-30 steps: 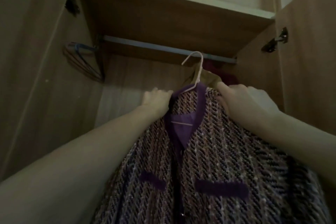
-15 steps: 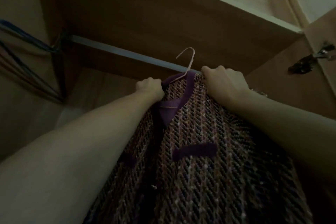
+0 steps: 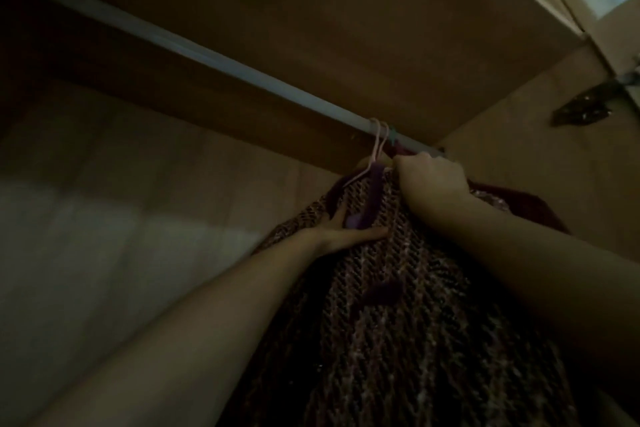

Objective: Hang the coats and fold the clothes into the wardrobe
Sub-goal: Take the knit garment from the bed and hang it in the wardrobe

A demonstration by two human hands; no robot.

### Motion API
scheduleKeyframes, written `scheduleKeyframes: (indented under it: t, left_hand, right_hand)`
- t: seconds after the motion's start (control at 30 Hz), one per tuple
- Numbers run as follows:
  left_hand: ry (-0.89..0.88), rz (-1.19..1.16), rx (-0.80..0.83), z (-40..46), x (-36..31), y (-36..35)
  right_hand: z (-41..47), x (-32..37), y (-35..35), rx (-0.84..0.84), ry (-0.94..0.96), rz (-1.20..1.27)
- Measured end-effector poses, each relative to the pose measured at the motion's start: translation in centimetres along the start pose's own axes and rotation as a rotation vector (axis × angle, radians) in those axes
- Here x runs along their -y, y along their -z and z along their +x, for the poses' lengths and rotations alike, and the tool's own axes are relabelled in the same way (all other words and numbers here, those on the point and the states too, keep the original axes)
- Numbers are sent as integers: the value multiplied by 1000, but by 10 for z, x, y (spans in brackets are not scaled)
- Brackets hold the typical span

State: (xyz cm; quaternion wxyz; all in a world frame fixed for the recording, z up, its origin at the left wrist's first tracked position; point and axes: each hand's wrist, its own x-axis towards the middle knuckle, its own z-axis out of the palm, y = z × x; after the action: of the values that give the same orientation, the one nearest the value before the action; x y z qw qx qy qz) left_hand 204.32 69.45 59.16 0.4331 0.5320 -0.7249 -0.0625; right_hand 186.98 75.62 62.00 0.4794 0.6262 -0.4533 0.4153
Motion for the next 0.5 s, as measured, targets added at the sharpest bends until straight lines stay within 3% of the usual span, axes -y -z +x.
scheduleKeyframes:
  t: [0.13,0.27,0.5]
  left_hand:
    - [-74,-45,-5,44,-27,-68]
    - [-160,-262,-11,83,-26,-130]
    - [-125,-411,-154,100,-1,-142]
  right_hand:
    - [-17,-67,-37,14,-54,-117]
    - [-24,-87,-65,-79,16,-250]
    - [-25,-82,-82,-131,48,-299]
